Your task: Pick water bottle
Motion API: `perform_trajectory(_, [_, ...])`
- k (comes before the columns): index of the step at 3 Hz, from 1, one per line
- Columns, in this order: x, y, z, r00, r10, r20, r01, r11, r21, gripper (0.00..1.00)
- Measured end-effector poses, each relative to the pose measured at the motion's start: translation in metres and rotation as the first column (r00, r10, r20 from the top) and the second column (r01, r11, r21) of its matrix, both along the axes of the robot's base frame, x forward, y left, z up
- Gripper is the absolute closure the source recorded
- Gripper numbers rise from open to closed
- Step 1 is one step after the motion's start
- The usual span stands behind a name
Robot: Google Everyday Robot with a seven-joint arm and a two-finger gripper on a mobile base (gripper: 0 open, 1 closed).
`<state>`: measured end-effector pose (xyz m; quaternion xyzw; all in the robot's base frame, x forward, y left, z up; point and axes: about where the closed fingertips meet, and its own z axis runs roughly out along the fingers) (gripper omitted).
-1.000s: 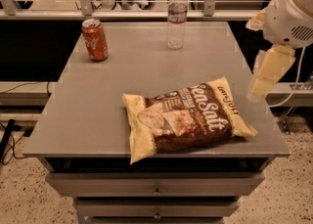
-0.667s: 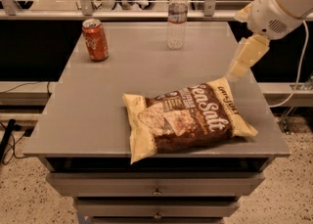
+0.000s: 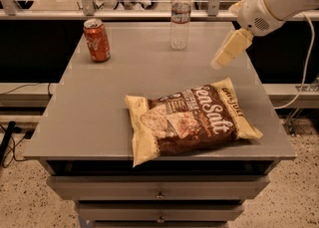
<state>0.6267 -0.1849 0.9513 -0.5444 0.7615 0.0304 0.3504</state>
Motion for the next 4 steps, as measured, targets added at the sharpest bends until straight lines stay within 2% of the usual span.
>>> perform_trajectory(1, [0.028,0.01,0.0,0.9985,-0.041,0.036,0.038,0.996,0.086,0.0])
perform_trajectory(2, [0.101,0.051,-0.004,0.9895,-0.126,0.071,0.095,0.936,0.338,0.0])
perform_trajectory(3, [0.134,0.073,-0.008,0.9861,-0.152,0.067,0.105,0.883,0.458,0.0])
perform_trajectory(4, [0.165,0.088,-0.015,0.9814,-0.179,0.07,0.112,0.83,0.546,0.0])
